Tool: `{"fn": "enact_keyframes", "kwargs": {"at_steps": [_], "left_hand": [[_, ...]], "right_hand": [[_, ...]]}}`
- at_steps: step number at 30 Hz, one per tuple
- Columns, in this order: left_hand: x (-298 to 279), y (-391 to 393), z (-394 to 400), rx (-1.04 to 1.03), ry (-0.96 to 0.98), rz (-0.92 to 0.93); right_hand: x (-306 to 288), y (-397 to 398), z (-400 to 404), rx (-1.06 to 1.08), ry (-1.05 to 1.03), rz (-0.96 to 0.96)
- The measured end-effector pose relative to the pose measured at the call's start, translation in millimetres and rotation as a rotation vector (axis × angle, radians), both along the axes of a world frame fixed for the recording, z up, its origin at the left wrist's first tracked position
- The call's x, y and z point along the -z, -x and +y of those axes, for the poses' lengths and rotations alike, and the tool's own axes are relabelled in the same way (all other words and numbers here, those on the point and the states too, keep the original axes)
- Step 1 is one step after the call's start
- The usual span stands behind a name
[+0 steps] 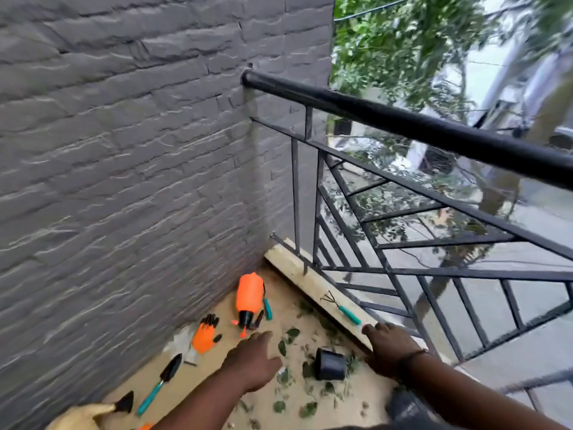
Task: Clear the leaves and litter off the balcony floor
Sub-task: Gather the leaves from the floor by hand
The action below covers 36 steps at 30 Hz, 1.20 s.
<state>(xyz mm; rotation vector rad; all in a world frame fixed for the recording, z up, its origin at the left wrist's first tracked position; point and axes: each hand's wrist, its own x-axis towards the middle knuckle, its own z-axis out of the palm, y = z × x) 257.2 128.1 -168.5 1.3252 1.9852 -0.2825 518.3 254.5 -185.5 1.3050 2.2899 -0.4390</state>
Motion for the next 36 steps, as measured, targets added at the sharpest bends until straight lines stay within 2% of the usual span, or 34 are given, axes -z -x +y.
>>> {"fn": "enact_keyframes", "kwargs": {"at_steps": [7, 16, 26, 33, 36], "left_hand": [[27, 49, 26, 0.248, 0.084, 0.026], [50, 59, 55, 0.342, 0.215, 0.044], [67, 36, 89, 0.361, 0.278, 0.033], [119, 60, 116, 0.435, 0.304, -0.108], [162, 103, 131, 0.482, 0.294, -0.087]], "right_hand": [[-2, 38, -41, 0.172, 0.084, 0.027], [13, -4, -52, 0.381, 0.174, -0.002], [57, -26, -11, 0.436, 0.249, -0.017], [92, -8, -12, 0.613, 0.269, -0.081], [135, 23, -32, 0.751, 0.322, -0.076]]}}
